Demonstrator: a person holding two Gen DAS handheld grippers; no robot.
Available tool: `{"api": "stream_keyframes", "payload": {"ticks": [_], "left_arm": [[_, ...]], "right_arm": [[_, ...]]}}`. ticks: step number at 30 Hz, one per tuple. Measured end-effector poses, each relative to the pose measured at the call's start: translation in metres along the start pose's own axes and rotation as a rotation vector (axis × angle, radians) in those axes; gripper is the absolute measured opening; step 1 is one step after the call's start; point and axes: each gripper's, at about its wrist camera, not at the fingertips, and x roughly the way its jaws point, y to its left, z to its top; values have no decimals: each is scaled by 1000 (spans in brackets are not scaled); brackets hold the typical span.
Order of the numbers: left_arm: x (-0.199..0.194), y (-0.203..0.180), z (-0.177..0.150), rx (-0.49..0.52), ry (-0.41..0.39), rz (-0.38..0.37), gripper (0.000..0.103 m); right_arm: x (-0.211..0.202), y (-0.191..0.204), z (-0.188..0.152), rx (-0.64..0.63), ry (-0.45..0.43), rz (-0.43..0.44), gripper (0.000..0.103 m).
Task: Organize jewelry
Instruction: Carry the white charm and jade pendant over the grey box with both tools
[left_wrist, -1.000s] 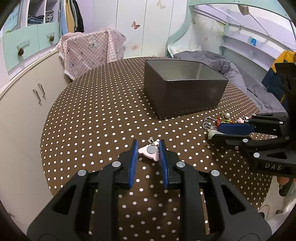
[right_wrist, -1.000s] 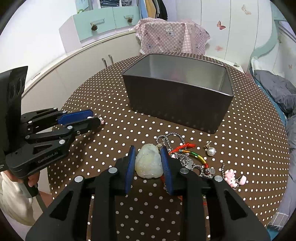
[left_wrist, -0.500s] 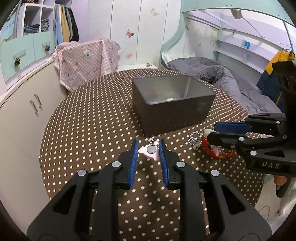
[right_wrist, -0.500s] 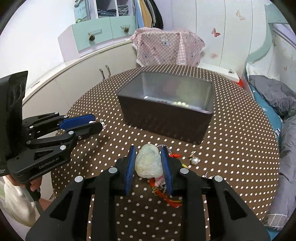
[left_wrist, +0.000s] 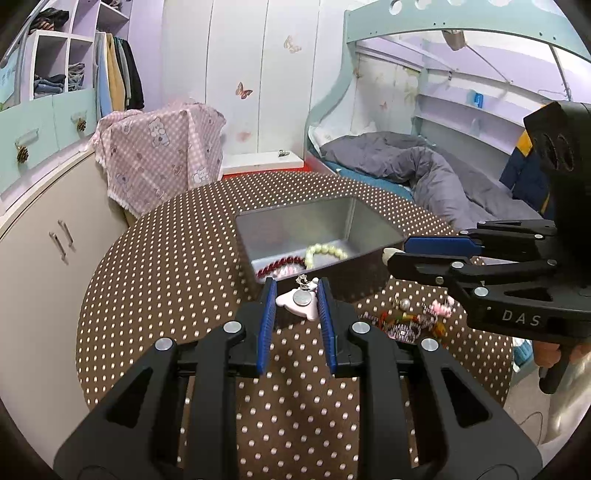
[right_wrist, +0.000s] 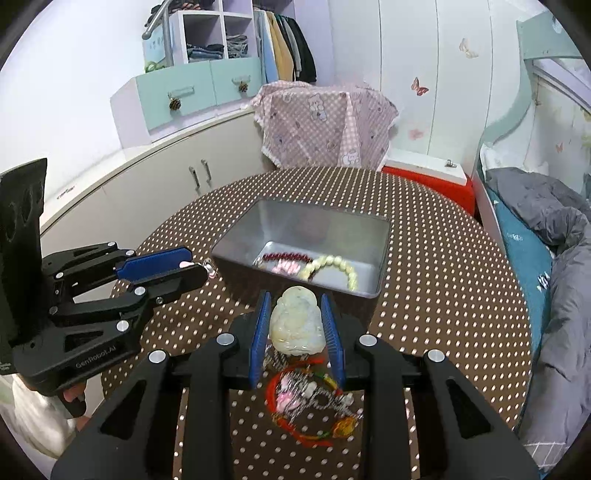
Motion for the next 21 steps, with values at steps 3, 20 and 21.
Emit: {"api": "stream_keyframes", "payload": {"ticks": [3, 20, 21], "left_arm": [[3, -4, 6, 14, -13, -10, 23], [38, 1, 25, 10, 10, -37, 23], [40, 2, 26, 8, 13, -40, 23]], "right_arm": [[2, -6, 6, 2, -10, -3, 26], [26, -21, 22, 7, 12, -5, 26], [28, -21, 24, 8, 15, -4, 26]]}}
